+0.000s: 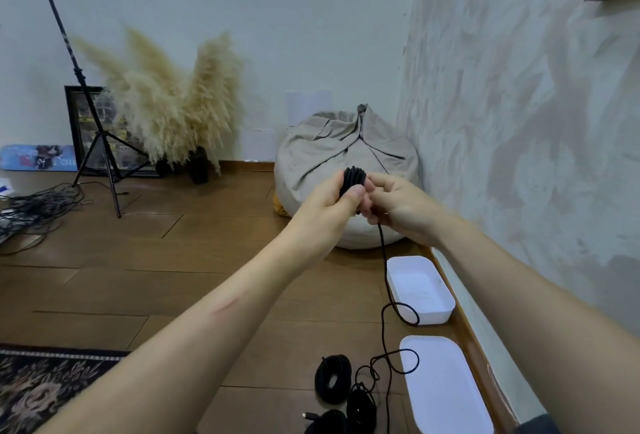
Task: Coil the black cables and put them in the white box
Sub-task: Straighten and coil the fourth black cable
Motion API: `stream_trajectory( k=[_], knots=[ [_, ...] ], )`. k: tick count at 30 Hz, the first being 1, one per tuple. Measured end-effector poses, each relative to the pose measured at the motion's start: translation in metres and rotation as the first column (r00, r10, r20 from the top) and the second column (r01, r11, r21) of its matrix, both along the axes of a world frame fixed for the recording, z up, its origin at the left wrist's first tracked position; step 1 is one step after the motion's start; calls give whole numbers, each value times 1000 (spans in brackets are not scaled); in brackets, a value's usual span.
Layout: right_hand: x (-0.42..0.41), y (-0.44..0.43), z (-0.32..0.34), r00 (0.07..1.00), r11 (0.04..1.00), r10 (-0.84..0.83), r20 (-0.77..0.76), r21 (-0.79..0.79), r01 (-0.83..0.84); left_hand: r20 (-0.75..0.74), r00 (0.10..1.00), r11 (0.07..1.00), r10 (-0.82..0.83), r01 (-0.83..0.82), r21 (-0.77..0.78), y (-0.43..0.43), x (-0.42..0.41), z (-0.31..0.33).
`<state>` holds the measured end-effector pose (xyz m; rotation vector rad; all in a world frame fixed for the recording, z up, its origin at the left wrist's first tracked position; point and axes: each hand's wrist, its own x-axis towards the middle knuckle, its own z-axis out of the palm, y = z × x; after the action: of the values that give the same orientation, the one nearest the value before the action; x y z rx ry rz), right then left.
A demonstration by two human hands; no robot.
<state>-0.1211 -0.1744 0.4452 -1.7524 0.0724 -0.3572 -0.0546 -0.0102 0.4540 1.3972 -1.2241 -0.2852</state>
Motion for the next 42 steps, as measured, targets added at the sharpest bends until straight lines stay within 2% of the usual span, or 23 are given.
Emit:
stream_trajectory(
  k=[4, 7, 9, 13, 17, 20, 25, 30, 35, 42],
  knots=[
    [14, 21, -16, 998, 995, -43, -43, -95, 39, -138, 983, 991, 119, -126, -43, -5, 5, 2],
    [22, 39, -21, 998, 987, -25, -59, -158, 15, -166, 960, 971, 226, -235, -34, -5, 17, -2],
    [26, 47, -21, 997, 971, -23, -75, -240, 4, -128, 937, 943, 325, -331, -24, -7, 26, -8],
    [31, 50, -18, 991, 906, -37, -127, -423, -21, 53, 876, 876, 480, -481, 29, -13, 41, -25],
    [21, 50, -6, 979, 891, -10, -204, -447, -84, 119, 850, 847, 514, -524, 90, -13, 45, -35],
    [11, 46, 6, 980, 905, 0, -201, -417, -85, 115, 861, 849, 496, -508, 144, -11, 50, -34],
    [2, 29, 28, 994, 862, -107, -5, -498, 90, 108, 946, 938, 305, -318, 135, -11, 44, -27],
    [-1, 25, 36, 967, 878, -193, 167, -410, 246, 109, 977, 977, 185, -194, 86, -13, 35, -26],
    [3, 22, 33, 958, 857, -216, 188, -433, 278, 144, 965, 965, 220, -237, 111, -11, 28, -29],
    [2, 3, 24, 963, 824, -245, 110, -501, 266, 31, 933, 929, 358, -359, 87, -11, 45, -29]
  ],
)
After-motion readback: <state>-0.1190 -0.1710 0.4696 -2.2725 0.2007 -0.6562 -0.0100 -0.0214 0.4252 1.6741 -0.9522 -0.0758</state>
